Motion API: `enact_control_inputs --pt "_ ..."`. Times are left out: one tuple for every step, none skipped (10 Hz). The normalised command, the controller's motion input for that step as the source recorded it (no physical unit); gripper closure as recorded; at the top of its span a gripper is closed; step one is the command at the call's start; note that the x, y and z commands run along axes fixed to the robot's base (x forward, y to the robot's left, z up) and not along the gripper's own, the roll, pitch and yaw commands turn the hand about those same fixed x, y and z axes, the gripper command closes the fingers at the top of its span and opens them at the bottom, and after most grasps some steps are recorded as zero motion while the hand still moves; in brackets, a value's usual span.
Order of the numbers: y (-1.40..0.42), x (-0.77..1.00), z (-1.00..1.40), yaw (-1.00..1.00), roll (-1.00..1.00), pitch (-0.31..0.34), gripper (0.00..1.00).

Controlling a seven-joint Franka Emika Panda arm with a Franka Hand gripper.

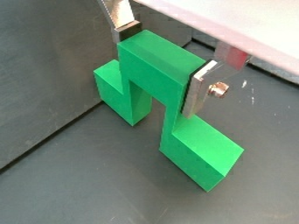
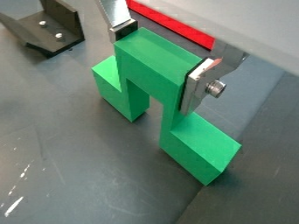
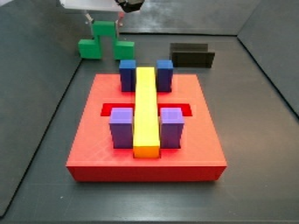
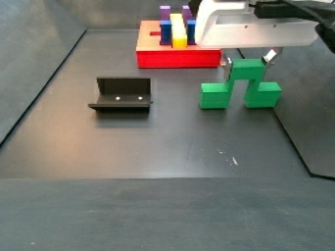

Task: Pick up the green object. Move up. Move to above the board. Insert the green object.
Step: Pick up the green object, then move up, then move to above the board.

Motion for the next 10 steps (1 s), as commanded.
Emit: enact_control_inputs --pt "0.0 0.0 0.0 0.0 0.0 0.0 1.0" --pt "0.0 0.0 0.0 0.0 0.0 0.0 1.0" --pt "0.0 0.0 0.0 0.0 0.0 0.0 1.0" --pt "0.0 0.0 0.83 0.0 0.0 0.0 1.0" --pt "-0.07 -0.01 0.81 0.03 0.0 0.02 1.0" --pt "-0.07 -0.05 0.66 0.03 0.0 0.063 1.0" --pt "-0.05 -0.03 0.38 0.03 0.01 0.04 1.0" --pt "0.0 0.0 1.4 0.0 0.0 0.0 1.0" --pt "0.0 -0.01 1.4 0.0 0.0 0.018 1.0" --pt "-0.01 -0.07 1.4 0.0 0.01 0.008 1.0"
